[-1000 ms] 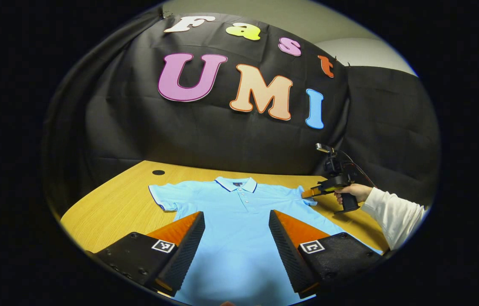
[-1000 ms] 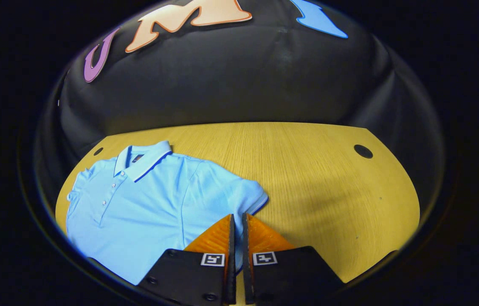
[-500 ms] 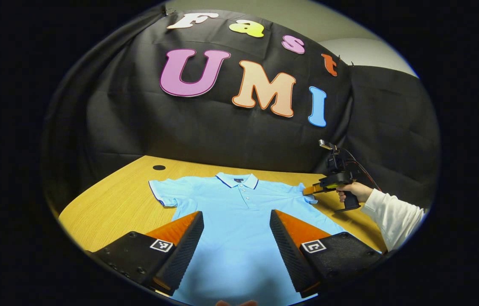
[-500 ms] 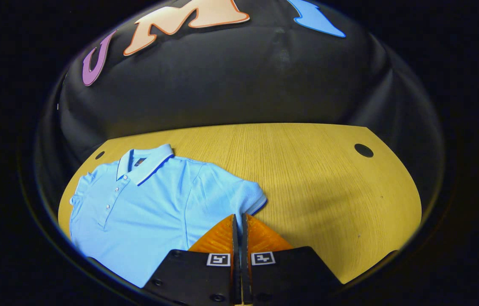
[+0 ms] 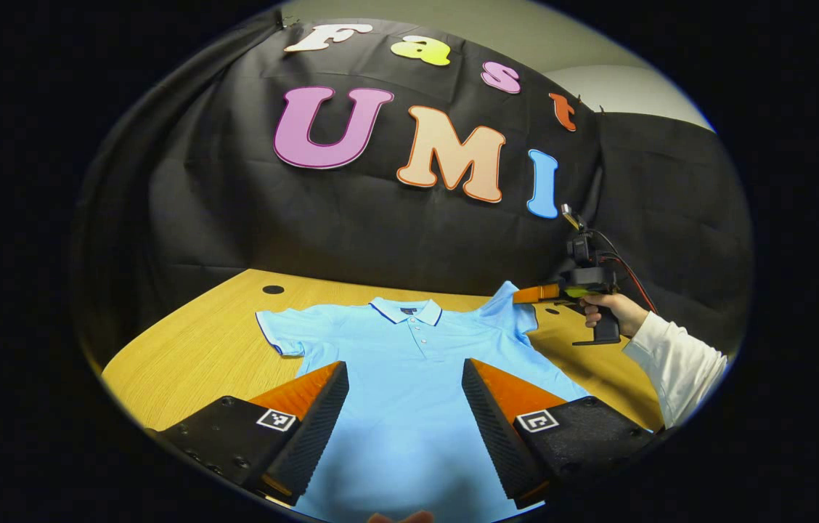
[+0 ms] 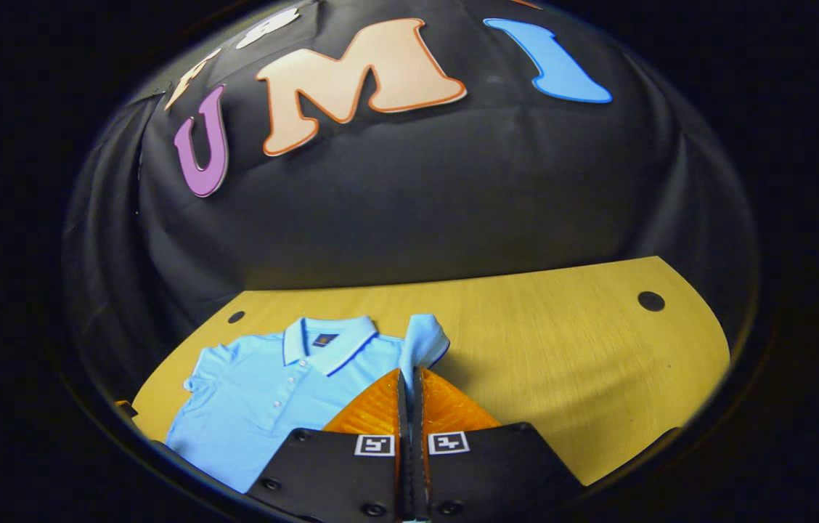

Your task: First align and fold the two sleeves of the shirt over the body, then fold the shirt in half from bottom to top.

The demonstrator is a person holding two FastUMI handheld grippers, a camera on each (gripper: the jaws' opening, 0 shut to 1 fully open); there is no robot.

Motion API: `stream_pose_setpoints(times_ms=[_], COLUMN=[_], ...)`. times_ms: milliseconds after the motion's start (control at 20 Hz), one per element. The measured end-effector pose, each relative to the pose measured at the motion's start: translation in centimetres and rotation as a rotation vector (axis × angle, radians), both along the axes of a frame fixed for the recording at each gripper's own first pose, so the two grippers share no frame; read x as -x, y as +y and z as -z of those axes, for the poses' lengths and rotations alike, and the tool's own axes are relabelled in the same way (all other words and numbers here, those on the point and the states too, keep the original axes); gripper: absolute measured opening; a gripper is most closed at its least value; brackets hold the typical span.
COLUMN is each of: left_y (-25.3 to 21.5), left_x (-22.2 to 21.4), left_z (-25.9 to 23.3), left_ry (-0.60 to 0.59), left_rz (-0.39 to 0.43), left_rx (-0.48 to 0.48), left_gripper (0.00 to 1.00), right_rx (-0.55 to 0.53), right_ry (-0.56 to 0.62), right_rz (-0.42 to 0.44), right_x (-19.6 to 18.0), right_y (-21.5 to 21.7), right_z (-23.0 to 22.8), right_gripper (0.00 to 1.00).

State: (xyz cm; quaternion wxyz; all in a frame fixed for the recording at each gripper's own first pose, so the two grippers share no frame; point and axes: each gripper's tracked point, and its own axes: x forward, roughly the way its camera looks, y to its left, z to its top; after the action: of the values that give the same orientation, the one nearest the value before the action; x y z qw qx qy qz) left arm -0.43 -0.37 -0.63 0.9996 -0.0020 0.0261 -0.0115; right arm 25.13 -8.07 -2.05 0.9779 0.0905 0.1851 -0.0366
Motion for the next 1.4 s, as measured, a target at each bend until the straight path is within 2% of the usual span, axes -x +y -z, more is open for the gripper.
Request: stream_pose_setpoints(times_ms=[250, 450, 650, 800, 900, 950, 1000, 1050, 1200, 1400], left_y=[0.1, 0.7, 0.8, 0.8, 0.9, 1.0, 1.1, 1.1, 1.5, 2.8], left_x=[0.2, 0.0, 0.0, -0.1, -0.1, -0.1, -0.1, -0.1, -0.1, -0.4], left_z=[-0.1, -0.4, -0.2, -0.2, -0.2, -0.2, -0.2, -0.3, -0.2, -0.1], left_ry=[-0.004, -0.012, -0.008, -0.008, -0.008, -0.006, -0.007, -0.008, -0.010, -0.001], left_rz=[-0.003, -0.017, -0.020, -0.019, -0.022, -0.025, -0.027, -0.027, -0.037, -0.067], left_rx=[-0.005, -0.008, -0.008, -0.007, -0.007, -0.009, -0.009, -0.009, -0.011, -0.014], left_gripper=[0.94, 0.94, 0.94, 0.94, 0.94, 0.94, 0.94, 0.94, 0.94, 0.94], right_rx=[0.001, 0.042, 0.096, 0.103, 0.103, 0.115, 0.135, 0.155, 0.178, 0.145], right_ry=[-0.004, 0.096, 0.140, 0.144, 0.161, 0.169, 0.173, 0.176, 0.150, 0.088], right_rz=[-0.123, -0.230, -0.294, -0.297, -0.299, -0.301, -0.304, -0.314, -0.325, -0.334], right_x=[-2.0, -2.2, -2.2, -2.4, -2.3, -2.1, -1.8, -1.6, -1.0, 1.6], right_y=[8.1, 13.7, 17.1, 17.5, 17.6, 17.5, 17.4, 17.5, 17.9, 17.9], right_z=[0.4, 5.1, 7.8, 8.1, 8.7, 8.9, 9.0, 9.2, 8.8, 6.1], right_gripper=[0.02, 0.02, 0.02, 0.02, 0.06, 0.20, 0.28, 0.29, 1.00, 0.96])
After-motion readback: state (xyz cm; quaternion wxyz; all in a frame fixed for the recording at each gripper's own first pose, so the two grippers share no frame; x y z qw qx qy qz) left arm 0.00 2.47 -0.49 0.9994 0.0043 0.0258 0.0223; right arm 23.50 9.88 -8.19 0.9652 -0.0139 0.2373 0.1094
